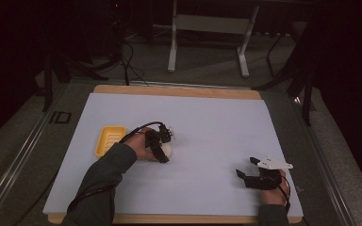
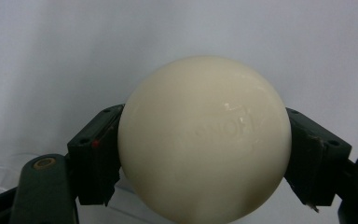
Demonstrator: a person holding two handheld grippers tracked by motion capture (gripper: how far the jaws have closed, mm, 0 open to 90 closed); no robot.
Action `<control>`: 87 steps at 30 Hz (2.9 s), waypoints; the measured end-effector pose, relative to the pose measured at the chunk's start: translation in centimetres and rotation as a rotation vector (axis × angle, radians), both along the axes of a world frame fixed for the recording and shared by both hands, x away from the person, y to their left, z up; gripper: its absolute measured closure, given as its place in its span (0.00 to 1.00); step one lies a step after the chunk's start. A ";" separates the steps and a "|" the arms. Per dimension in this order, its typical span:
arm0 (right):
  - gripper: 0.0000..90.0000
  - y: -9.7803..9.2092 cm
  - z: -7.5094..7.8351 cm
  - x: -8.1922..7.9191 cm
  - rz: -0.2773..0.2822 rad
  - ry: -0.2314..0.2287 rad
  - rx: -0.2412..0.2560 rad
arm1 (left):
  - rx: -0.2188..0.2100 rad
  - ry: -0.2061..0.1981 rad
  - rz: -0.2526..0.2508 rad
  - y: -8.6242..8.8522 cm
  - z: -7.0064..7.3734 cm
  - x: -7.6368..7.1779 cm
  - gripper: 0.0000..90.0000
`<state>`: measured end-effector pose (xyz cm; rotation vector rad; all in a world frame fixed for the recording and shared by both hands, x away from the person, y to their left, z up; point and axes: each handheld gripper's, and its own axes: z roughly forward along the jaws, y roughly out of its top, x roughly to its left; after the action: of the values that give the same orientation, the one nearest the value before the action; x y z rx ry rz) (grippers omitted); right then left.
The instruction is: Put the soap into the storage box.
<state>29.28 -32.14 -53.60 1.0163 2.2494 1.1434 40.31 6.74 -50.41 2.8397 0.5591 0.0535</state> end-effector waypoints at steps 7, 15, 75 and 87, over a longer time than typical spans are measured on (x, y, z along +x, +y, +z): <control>0.23 0.0 0.0 0.0 0.001 0.001 0.001 | 0.059 0.014 0.001 -0.2 -0.2 0.2 0.20; 0.23 0.0 0.0 0.0 0.000 0.001 0.000 | 0.101 0.033 -0.016 -0.7 -0.1 0.6 0.20; 0.23 0.0 0.0 0.0 0.002 0.000 0.002 | 0.133 0.031 -0.028 -0.6 3.6 0.7 0.27; 0.23 0.0 0.0 0.0 0.001 -0.001 0.003 | 0.132 0.025 -0.017 0.2 4.5 0.8 0.27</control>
<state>29.28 -32.17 -53.59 1.0162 2.2479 1.1479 41.12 6.92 -45.92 2.9770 0.5567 0.0544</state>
